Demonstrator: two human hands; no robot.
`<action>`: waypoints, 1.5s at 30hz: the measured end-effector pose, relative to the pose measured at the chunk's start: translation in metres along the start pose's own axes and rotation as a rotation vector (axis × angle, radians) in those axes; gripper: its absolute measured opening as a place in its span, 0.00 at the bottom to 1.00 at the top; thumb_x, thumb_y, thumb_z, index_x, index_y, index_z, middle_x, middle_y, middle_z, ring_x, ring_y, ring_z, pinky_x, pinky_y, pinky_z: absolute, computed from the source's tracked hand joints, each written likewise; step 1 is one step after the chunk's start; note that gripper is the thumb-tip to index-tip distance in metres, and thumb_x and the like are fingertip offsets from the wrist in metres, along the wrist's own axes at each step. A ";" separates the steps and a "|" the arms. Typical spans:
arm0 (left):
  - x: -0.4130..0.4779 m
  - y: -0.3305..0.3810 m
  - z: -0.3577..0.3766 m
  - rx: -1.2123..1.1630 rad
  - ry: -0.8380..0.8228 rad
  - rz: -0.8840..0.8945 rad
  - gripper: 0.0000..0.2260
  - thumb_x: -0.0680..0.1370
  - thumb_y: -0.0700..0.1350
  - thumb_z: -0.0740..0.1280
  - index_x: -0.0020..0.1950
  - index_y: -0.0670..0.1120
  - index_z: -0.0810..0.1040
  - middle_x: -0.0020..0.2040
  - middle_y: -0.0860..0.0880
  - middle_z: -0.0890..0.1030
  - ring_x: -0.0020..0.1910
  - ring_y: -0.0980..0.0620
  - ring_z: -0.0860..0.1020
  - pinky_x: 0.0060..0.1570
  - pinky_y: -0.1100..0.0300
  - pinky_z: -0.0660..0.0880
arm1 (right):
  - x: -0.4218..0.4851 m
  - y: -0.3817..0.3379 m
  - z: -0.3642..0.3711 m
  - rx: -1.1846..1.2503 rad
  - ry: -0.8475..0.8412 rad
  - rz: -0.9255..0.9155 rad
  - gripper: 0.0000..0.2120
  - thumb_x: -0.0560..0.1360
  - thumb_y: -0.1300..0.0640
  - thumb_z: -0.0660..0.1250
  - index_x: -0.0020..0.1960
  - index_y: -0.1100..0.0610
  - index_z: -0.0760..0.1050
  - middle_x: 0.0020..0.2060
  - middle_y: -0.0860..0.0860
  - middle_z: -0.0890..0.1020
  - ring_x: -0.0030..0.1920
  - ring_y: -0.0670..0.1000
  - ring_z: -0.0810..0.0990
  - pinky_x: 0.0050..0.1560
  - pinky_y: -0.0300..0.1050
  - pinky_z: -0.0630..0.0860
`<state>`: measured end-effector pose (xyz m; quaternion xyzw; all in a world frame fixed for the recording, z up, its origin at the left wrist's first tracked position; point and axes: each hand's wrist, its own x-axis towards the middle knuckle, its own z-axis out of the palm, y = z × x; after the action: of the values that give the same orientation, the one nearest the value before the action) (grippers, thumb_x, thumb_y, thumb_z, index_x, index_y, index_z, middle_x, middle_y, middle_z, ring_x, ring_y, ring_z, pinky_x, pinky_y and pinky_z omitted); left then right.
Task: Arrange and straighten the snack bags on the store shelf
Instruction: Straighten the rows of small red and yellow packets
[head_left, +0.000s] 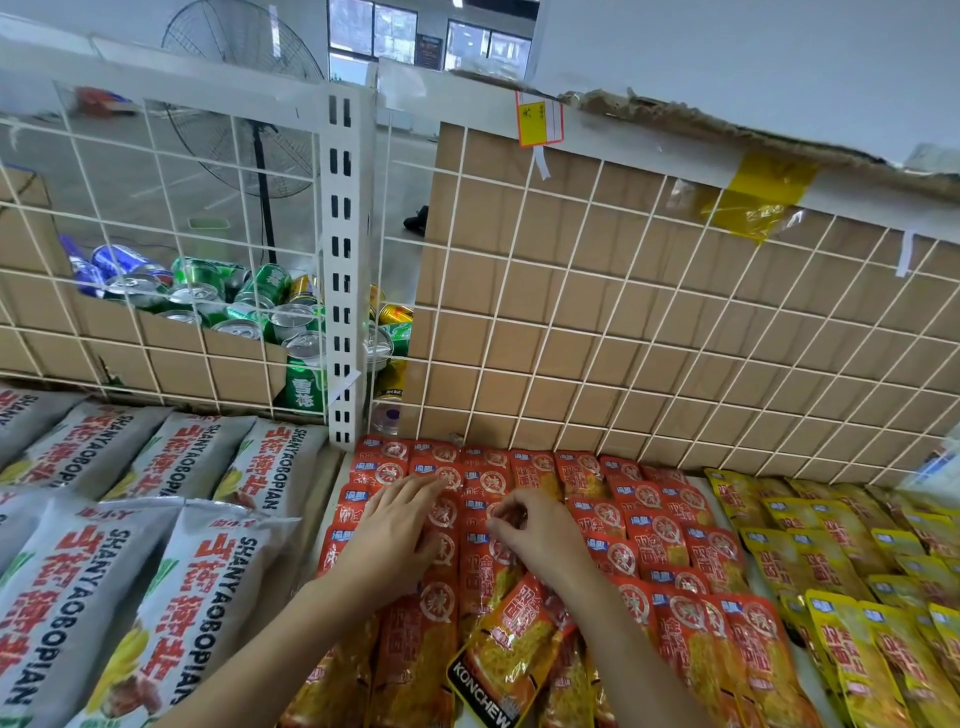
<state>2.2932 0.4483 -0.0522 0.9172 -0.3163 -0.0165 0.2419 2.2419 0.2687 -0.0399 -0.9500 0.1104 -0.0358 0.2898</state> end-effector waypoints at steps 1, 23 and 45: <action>0.000 0.000 -0.001 -0.011 0.023 -0.012 0.25 0.79 0.48 0.58 0.75 0.51 0.55 0.74 0.55 0.59 0.73 0.55 0.54 0.72 0.58 0.50 | 0.001 0.002 -0.002 0.010 0.023 0.006 0.06 0.74 0.47 0.66 0.46 0.48 0.72 0.46 0.44 0.75 0.46 0.44 0.74 0.47 0.37 0.70; 0.029 0.002 0.009 0.149 -0.104 -0.007 0.37 0.67 0.66 0.36 0.75 0.56 0.54 0.76 0.55 0.53 0.75 0.52 0.47 0.73 0.53 0.46 | 0.070 0.007 -0.013 -0.179 -0.074 -0.079 0.15 0.76 0.49 0.64 0.60 0.53 0.75 0.58 0.50 0.78 0.59 0.50 0.74 0.56 0.43 0.69; 0.035 -0.002 0.007 0.089 -0.042 0.033 0.21 0.79 0.57 0.53 0.72 0.54 0.63 0.71 0.54 0.64 0.71 0.53 0.59 0.70 0.58 0.58 | 0.064 0.014 -0.016 -0.069 0.047 -0.076 0.08 0.75 0.51 0.65 0.53 0.51 0.76 0.51 0.46 0.78 0.51 0.45 0.75 0.48 0.36 0.69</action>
<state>2.3216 0.4262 -0.0547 0.9212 -0.3366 -0.0176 0.1944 2.2991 0.2339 -0.0346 -0.9619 0.0824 -0.0654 0.2525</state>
